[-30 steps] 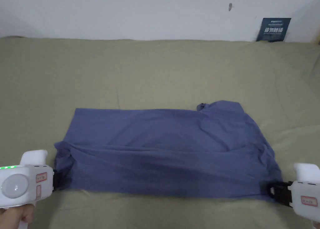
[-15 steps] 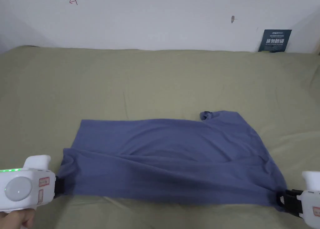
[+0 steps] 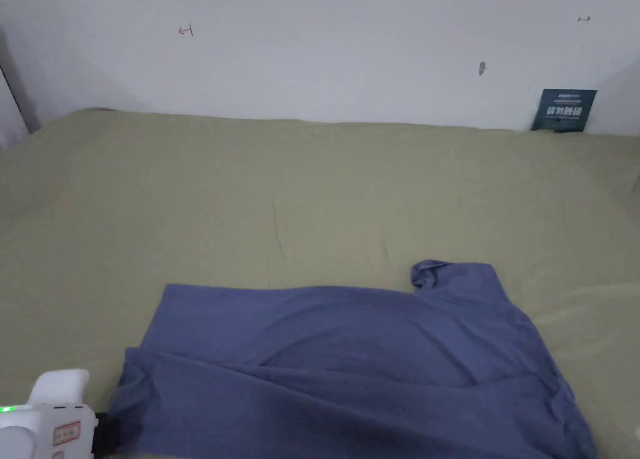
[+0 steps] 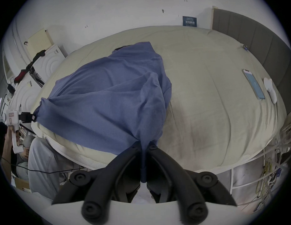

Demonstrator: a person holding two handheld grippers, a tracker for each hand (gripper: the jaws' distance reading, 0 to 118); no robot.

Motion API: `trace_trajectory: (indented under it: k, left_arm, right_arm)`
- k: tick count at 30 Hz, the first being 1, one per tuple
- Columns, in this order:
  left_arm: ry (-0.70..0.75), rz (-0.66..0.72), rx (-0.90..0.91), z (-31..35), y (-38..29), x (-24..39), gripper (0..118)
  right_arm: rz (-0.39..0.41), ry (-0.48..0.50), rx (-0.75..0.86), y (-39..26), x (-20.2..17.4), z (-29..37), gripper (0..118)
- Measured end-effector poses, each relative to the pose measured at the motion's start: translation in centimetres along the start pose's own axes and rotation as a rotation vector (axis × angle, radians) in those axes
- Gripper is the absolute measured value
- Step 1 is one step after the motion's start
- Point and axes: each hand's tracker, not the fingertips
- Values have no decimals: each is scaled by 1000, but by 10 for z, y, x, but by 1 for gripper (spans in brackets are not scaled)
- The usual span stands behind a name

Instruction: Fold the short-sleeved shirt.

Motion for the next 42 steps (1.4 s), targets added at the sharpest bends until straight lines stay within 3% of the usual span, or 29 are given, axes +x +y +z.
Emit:
trace_trajectory:
  k: [1,2,3,4,5,6,11,12,13,14,15,16,17,19,24,25,26,27,28,32,34,39,42]
  left_arm:
    - [-22,22,10,-1,0,0,12]
    - [-59,31,21,0,0,-1,20]
    - [-31,34,31,1,0,-2,49]
    - [-4,32,22,1,1,-1,101]
    - [-31,41,83,11,-2,-3,118]
    - [-31,32,127,19,1,-5,113]
    - [-8,-6,213,45,25,10,113]
    - [-10,-6,241,49,32,15,110]
    - [-28,0,262,52,36,18,102]
    - [-46,-10,272,54,44,21,79]
    - [-47,-15,273,53,51,26,23]
    - [-40,-22,284,49,59,29,0]
    - [-36,-26,350,44,70,33,0]
    - [-28,-31,297,29,91,33,0]
    - [32,-53,249,-25,143,41,0]
    - [26,-54,215,-38,154,39,9]
    - [26,-35,199,-53,165,37,40]
    - [53,-30,171,-68,175,36,101]
    - [63,-32,127,-84,184,36,118]
    - [131,-58,39,-160,160,53,113]
    - [142,-58,29,-132,201,52,113]
    - [149,-80,-23,-178,212,39,112]
    - [106,-80,-36,-169,211,44,96]
  right_arm:
    - [-9,-8,7,0,-1,1,16]
    - [-27,-20,38,-1,-2,4,23]
    - [-33,-39,65,0,-3,7,40]
    - [-30,-36,72,1,-2,11,77]
    - [-38,-31,92,2,-1,16,107]
    - [-53,-34,137,4,-1,24,117]
    - [-73,-49,260,30,-11,49,117]
    - [-71,-46,281,36,-14,52,112]
    - [-76,-48,315,41,-17,54,96]
    - [-69,-51,338,48,-20,56,62]
    - [-45,-75,332,55,-23,54,12]
    - [-29,-119,337,61,-25,51,2]
    - [-36,-102,356,65,-27,49,2]
    - [-48,-59,331,80,-24,42,2]
    - [-39,-89,318,108,-24,15,2]
    - [-42,-91,311,112,-23,10,2]
    - [-42,-92,301,116,-21,4,2]
    - [-37,-96,289,123,-19,-4,2]
    - [-31,-110,283,126,-18,-10,2]
    - [-36,-114,244,139,-9,-32,2]
    - [-27,-121,219,143,-6,-43,2]
    - [-9,-132,168,156,0,-66,2]
    - [13,-134,138,166,0,-78,2]
